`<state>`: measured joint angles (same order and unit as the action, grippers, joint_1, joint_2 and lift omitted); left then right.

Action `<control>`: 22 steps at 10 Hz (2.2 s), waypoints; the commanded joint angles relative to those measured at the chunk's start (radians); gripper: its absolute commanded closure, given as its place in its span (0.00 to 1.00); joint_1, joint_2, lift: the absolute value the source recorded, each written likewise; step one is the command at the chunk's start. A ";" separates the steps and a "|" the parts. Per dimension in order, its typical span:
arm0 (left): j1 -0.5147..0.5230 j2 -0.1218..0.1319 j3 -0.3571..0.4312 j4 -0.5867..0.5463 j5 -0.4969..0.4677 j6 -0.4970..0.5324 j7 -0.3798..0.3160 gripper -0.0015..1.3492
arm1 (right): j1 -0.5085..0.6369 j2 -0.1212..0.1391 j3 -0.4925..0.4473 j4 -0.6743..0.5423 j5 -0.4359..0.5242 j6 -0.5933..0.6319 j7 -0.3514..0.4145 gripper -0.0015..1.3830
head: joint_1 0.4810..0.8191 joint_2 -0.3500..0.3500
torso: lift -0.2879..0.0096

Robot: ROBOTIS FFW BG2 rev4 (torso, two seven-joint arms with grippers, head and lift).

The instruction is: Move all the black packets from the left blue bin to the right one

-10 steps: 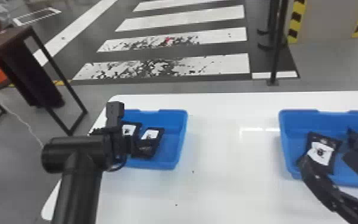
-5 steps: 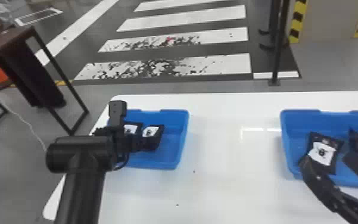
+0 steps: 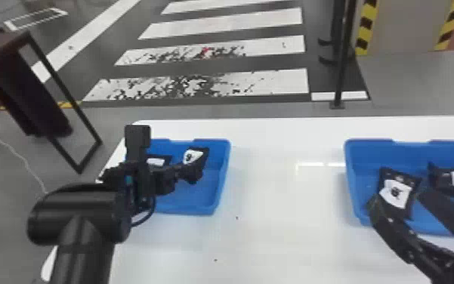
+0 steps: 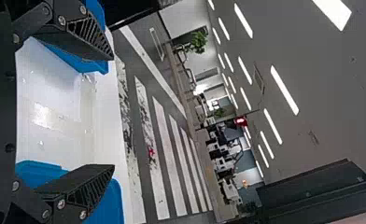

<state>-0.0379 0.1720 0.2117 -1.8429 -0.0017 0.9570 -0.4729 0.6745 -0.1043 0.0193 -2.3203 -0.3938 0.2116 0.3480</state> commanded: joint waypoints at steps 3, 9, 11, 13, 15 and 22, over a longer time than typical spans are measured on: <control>0.197 -0.013 -0.060 -0.348 0.143 -0.037 -0.010 0.90 | -0.066 0.000 0.017 0.012 -0.035 0.026 0.026 0.16 | 0.63 0.80 | 0.50; 0.205 -0.017 -0.262 -0.416 0.313 -0.074 -0.016 0.90 | -0.228 -0.038 0.138 0.103 -0.139 0.017 0.026 0.16 | 0.63 0.57 | 0.50; 0.195 -0.011 -0.315 -0.424 0.345 -0.083 -0.020 0.90 | -0.294 -0.049 0.160 0.172 -0.153 -0.001 0.020 0.16 | 0.63 0.52 | 0.50; 0.195 -0.009 -0.341 -0.431 0.369 -0.083 -0.020 0.90 | -0.351 -0.057 0.160 0.226 -0.159 -0.003 0.016 0.18 | 0.63 0.48 | 0.50; 0.192 -0.006 -0.357 -0.431 0.379 -0.076 -0.020 0.90 | -0.382 -0.057 0.166 0.245 -0.173 -0.001 0.016 0.62 | 0.63 0.45 | 0.50; 0.217 -0.017 -0.327 -0.431 0.422 -0.081 -0.007 0.35 | -0.382 -0.052 0.182 0.280 -0.260 -0.001 0.019 0.92 | 0.63 0.45 | 0.50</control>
<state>0.1740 0.1572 -0.1248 -2.2739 0.4179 0.8728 -0.4800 0.2944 -0.1564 0.2028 -2.0475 -0.6424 0.2112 0.3680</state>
